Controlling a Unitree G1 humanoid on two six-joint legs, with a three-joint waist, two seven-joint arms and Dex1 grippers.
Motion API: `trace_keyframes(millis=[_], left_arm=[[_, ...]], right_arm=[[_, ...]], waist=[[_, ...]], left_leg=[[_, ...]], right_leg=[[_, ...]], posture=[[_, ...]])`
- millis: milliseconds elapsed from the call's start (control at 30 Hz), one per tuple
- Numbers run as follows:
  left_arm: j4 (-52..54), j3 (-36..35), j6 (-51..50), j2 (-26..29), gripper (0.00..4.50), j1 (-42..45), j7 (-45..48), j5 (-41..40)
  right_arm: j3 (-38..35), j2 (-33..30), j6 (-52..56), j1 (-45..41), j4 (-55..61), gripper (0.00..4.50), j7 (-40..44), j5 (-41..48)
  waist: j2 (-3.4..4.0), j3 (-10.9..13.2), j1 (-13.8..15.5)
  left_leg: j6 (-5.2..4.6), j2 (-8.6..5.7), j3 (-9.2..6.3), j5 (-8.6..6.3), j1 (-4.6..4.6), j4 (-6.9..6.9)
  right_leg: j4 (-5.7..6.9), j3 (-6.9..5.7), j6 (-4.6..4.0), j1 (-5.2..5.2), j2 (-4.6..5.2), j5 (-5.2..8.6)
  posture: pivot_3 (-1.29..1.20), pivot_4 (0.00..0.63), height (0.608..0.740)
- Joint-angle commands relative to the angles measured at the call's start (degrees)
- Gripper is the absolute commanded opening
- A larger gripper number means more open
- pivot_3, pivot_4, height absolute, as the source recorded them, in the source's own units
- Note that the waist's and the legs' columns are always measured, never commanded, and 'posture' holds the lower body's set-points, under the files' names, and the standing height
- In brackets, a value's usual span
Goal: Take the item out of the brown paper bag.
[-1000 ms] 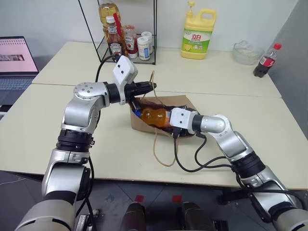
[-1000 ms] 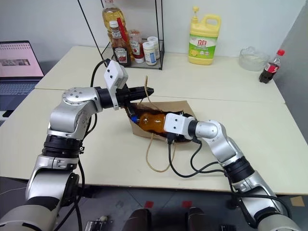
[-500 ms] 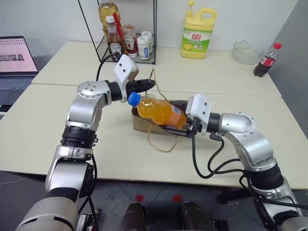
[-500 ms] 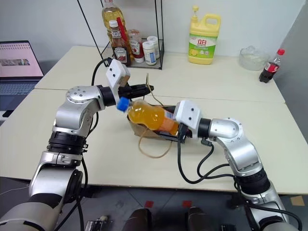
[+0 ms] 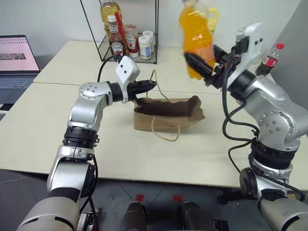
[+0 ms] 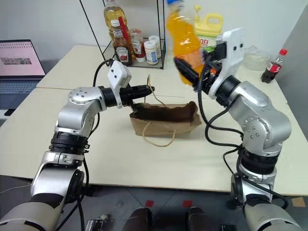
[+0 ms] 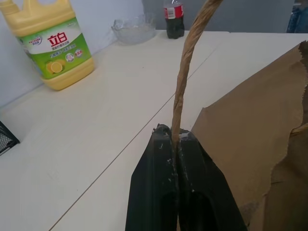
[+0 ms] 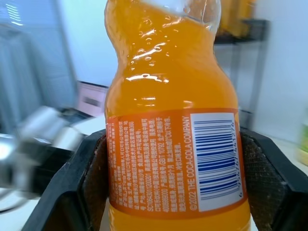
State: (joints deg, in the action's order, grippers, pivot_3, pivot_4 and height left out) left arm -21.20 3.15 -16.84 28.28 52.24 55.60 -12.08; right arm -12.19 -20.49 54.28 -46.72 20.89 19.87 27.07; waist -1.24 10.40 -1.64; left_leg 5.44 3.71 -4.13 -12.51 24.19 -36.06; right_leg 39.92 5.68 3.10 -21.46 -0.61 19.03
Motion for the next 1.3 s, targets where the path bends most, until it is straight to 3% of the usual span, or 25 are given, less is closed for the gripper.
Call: trace_keyframes(millis=[33, 200, 367, 900, 1000, 1033, 1300], left_arm=[[0.22, -0.48, 1.11, 0.52, 0.0, 1.26, -0.13, 0.38], [0.77, -0.44, 0.87, 0.54, 0.0, 0.95, -0.18, 0.41], [0.45, -0.4, 1.12, 0.36, 0.0, 1.18, -0.16, 0.64], [1.4, -0.76, 1.04, 0.48, 0.0, 0.58, -0.49, 0.76], [1.62, -0.83, 0.99, 0.56, 0.0, 0.37, -0.56, 0.71], [1.7, -0.84, 0.95, 0.55, 0.0, 0.32, -0.6, 0.69], [2.16, -0.92, 0.91, 0.45, 0.0, -0.17, -0.82, 0.5]], right_arm=[[0.26, -8.68, -3.34, 3.4, -3.6, 3.29, -2.12, -8.01], [3.53, -20.61, -8.08, 10.34, -11.26, 3.29, 1.07, -15.52], [8.75, -26.17, -11.83, 17.84, -15.44, 3.29, 6.17, -19.43], [15.85, -28.49, -15.9, 20.53, -22.75, 3.29, 16.01, -23.93], [15.74, -28.21, -16.39, 20.58, -22.92, 4.33, 16.65, -24.41], [15.65, -28.14, -16.61, 20.58, -22.99, 4.49, 16.94, -24.43], [14.03, -28.57, -16.18, 20.83, -20.21, 4.49, 18.52, -23.49]], waist=[[0.0, 0.0, 0.13], [0.3, 0.17, -0.19], [0.32, 0.19, -1.04], [0.4, 0.23, -1.46], [0.4, 0.23, -1.44], [0.4, 0.24, -1.44], [0.4, 0.23, -1.44]], left_leg=[[0.0, -0.01, 0.0, 0.0, 0.01, 0.0], [-0.04, -0.03, 0.04, 0.03, 0.29, -0.01], [-0.05, -0.02, 0.06, 0.03, 0.37, 0.05], [-0.08, -0.03, 0.04, 0.08, 0.36, -0.02], [-0.08, -0.03, 0.04, 0.08, 0.36, -0.05], [-0.08, -0.03, 0.04, 0.09, 0.36, -0.05], [-0.07, -0.03, 0.04, 0.09, 0.36, -0.05]], right_leg=[[-0.02, 0.0, 0.0, 0.0, 0.0, 0.0], [0.02, 0.06, 0.0, -0.33, 0.01, 0.0], [0.04, 0.09, -0.02, -0.48, 0.0, 0.01], [0.05, 0.03, -0.01, -0.38, 0.01, 0.01], [0.05, 0.02, -0.01, -0.36, 0.02, 0.01], [0.05, 0.01, -0.01, -0.35, 0.02, 0.01], [0.06, 0.01, -0.01, -0.35, 0.02, 0.0]], posture=[[0.0, 0.15, 0.74], [0.0, 0.15, 0.74], [0.0, 0.15, 0.74], [0.0, 0.15, 0.74], [0.0, 0.15, 0.74], [0.0, 0.15, 0.74], [0.0, 0.15, 0.74]])
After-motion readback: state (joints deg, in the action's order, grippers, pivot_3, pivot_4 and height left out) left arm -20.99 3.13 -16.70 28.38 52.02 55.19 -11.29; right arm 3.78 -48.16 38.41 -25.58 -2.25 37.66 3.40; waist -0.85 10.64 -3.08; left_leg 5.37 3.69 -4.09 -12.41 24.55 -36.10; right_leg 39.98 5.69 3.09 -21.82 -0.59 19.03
